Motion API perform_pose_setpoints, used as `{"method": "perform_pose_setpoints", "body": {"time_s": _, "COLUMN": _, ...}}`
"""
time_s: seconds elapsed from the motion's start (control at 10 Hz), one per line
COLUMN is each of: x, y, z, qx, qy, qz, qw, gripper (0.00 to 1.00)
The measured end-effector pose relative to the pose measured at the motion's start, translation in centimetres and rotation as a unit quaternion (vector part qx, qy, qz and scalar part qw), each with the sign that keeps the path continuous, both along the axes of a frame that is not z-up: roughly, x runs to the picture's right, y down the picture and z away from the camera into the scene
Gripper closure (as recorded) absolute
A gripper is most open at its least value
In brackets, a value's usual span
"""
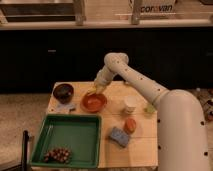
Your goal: Place banana in red bowl
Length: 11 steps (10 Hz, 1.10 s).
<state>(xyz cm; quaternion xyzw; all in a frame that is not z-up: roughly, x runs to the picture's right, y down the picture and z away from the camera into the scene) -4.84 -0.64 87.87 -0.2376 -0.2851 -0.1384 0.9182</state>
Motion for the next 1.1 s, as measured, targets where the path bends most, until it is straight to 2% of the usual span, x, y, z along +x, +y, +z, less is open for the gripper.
{"method": "perform_pose_setpoints", "body": {"time_s": 0.4, "x": -0.5, "y": 2.1, "z": -0.1, "qx": -0.010, "qy": -0.012, "qz": -0.013, "qw": 0.9998, "gripper": 0.38}}
{"method": "perform_pose_setpoints", "body": {"time_s": 0.6, "x": -0.8, "y": 3.1, "z": 0.0, "qx": -0.016, "qy": -0.017, "qz": -0.020, "qw": 0.9995, "gripper": 0.22}}
{"method": "perform_pose_setpoints", "body": {"time_s": 1.1, "x": -1.6, "y": 4.3, "z": 0.6, "qx": -0.025, "qy": -0.024, "qz": -0.030, "qw": 0.9990, "gripper": 0.20}}
